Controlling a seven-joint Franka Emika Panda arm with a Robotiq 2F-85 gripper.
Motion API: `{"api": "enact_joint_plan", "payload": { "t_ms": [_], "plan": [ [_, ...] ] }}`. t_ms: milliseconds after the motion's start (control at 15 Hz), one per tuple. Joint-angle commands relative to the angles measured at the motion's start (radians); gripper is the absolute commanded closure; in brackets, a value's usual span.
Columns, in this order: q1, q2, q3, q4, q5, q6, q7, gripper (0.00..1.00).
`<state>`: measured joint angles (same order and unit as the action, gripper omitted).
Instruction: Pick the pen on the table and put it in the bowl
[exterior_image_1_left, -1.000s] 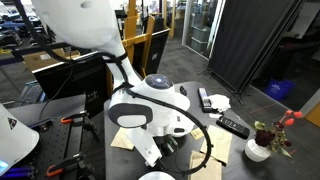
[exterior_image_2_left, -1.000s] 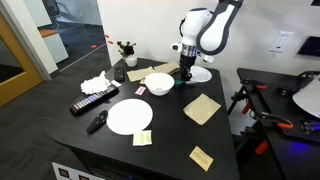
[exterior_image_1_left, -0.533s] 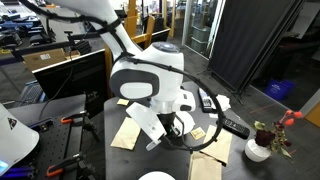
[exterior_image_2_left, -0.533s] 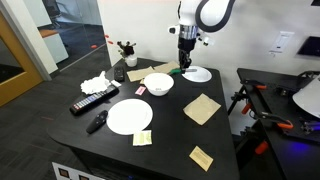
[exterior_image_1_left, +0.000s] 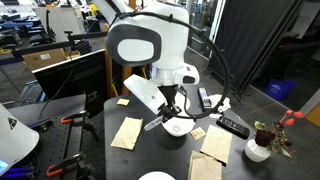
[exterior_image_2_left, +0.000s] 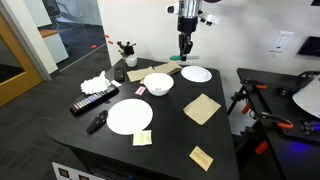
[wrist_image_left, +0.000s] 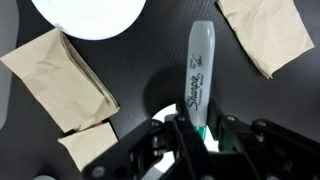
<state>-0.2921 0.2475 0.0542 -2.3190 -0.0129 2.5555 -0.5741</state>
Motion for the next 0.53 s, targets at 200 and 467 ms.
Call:
{"api": "enact_joint_plan", "payload": {
  "t_ms": [200,467],
  "plan": [
    [0.072,-0.084,-0.059,0.035,0.011,-0.112,0.054,0.94],
    [0.081,-0.067,-0.069,0.030,0.018,-0.077,0.026,0.76]
  ]
}}
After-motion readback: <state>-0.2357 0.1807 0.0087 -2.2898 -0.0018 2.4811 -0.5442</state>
